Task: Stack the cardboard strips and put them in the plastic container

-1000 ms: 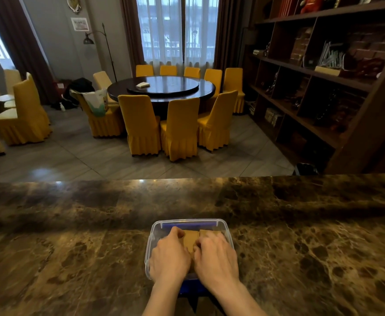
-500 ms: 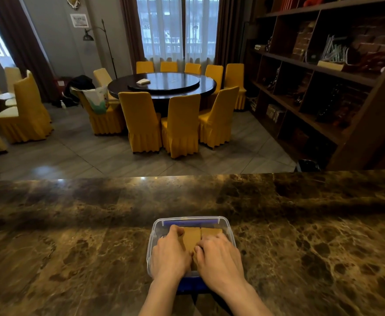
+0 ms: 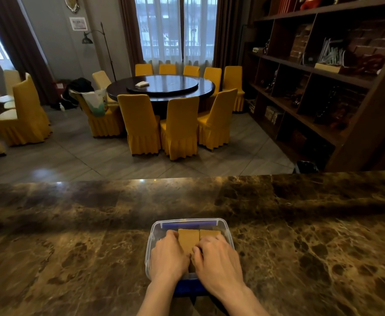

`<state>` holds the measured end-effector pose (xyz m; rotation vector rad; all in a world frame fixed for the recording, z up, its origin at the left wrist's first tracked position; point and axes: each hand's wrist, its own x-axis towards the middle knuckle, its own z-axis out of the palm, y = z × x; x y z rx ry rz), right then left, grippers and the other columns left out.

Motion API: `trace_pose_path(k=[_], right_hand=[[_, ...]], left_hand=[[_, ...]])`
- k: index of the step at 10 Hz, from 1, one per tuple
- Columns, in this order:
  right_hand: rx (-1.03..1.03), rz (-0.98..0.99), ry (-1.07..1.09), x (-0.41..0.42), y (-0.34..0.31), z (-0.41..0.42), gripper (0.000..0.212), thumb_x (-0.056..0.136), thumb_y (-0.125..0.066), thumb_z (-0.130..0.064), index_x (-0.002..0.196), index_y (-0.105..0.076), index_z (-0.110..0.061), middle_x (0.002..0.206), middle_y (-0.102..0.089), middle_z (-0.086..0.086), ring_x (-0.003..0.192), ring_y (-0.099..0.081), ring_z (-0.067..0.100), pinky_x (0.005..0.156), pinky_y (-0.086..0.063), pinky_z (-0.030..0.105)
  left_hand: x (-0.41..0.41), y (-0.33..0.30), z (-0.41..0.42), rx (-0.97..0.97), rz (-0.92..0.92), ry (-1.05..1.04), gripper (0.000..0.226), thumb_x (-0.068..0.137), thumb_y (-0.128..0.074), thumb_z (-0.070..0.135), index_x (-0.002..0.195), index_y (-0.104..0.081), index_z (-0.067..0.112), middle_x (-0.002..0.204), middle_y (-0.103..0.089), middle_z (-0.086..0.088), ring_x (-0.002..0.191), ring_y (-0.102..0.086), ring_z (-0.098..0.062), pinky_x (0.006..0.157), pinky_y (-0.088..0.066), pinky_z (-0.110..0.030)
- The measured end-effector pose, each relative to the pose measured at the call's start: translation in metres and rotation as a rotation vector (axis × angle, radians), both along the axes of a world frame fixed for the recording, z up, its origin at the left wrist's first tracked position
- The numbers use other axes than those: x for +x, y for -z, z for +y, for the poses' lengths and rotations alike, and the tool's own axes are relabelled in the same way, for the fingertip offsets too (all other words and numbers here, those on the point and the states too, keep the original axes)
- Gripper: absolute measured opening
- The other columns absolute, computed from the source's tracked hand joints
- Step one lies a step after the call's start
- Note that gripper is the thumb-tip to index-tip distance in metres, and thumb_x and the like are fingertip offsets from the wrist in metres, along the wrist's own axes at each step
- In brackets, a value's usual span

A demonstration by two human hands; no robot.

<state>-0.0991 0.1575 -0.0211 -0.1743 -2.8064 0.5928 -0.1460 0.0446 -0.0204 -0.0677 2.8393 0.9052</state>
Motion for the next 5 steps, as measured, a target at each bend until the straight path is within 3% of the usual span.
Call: trace_pose_path(k=[3, 5], right_hand=[[0.002, -0.004, -0.082, 0.0, -0.01, 0.008, 0.021, 0.096, -0.053, -0.039, 0.098, -0.072, -0.029, 0.101, -0.07, -0.01, 0.095, -0.058, 0.008, 0.085, -0.054, 0.026], [0.046, 0.079, -0.044, 0.005, -0.032, 0.028, 0.021, 0.095, -0.052, -0.043, 0.106, -0.067, -0.034, 0.106, -0.065, -0.013, 0.099, -0.056, 0.007, 0.091, -0.051, 0.027]], left_hand=[[0.002, -0.003, 0.001, -0.056, 0.04, 0.068, 0.056, 0.09, -0.065, 0.046, 0.139, -0.042, 0.03, 0.122, -0.071, 0.004, 0.109, -0.071, -0.019, 0.094, -0.06, -0.041], [0.006, -0.012, 0.0, -0.171, 0.184, 0.123, 0.062, 0.092, -0.062, 0.055, 0.146, -0.044, 0.032, 0.136, -0.065, 0.009, 0.119, -0.065, -0.011, 0.098, -0.055, -0.034]])
